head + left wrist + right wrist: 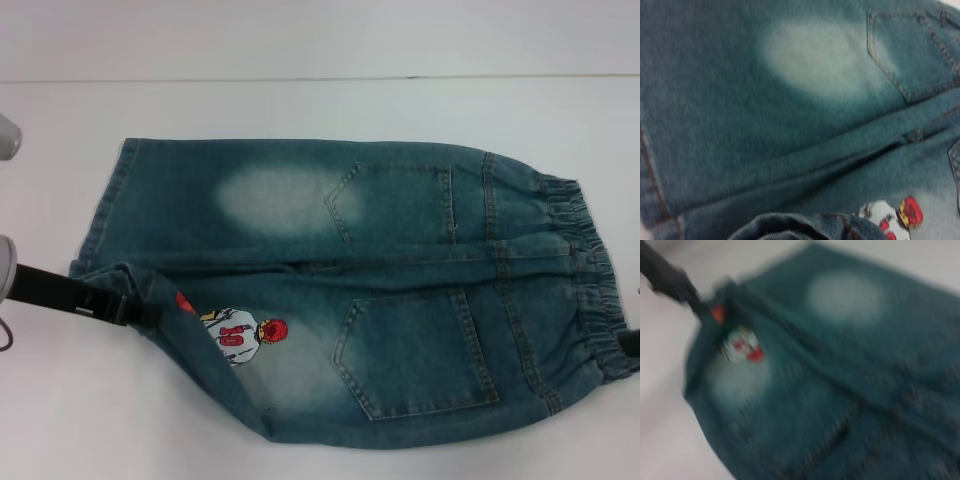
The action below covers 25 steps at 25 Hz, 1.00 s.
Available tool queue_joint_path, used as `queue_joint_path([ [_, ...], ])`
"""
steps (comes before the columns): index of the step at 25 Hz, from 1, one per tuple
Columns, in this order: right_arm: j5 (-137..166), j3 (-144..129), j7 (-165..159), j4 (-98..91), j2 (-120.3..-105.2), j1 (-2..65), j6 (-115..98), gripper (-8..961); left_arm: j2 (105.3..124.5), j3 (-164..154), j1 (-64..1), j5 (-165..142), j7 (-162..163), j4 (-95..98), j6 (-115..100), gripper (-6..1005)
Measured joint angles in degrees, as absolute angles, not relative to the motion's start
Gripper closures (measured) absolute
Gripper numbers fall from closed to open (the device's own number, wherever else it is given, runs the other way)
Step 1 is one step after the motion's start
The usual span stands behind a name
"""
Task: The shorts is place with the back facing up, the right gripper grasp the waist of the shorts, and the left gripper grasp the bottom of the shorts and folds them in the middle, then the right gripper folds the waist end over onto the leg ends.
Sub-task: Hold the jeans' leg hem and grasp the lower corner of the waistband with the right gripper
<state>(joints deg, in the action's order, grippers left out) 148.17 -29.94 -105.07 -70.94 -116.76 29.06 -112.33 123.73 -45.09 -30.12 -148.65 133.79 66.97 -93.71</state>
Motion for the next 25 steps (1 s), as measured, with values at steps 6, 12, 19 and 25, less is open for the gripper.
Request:
queue_joint_path([
  [6, 158.02, -33.22, -111.15, -70.12, -117.52, 32.29, -111.74, 39, 123.79, -45.08, -28.15, -143.52, 128.04, 66.71, -91.48, 936],
  [12, 159.73, -38.23, -116.52, -70.13, -117.87, 32.0, -110.25, 38, 123.88, -45.09, -27.17, -140.13, 124.54, 66.6, -89.95, 936],
  [19, 162.56, -40.45, -118.11, -69.12, -118.61, 31.71, -108.67, 37, 123.92, -45.1, -27.2, -139.04, 122.69, 66.61, -89.22, 936],
  [25, 162.4, -40.58, -115.92, -67.13, -119.36, 31.55, -106.07, 37, 123.93, -45.08, -27.29, -138.27, 121.46, 66.41, -88.58, 935],
])
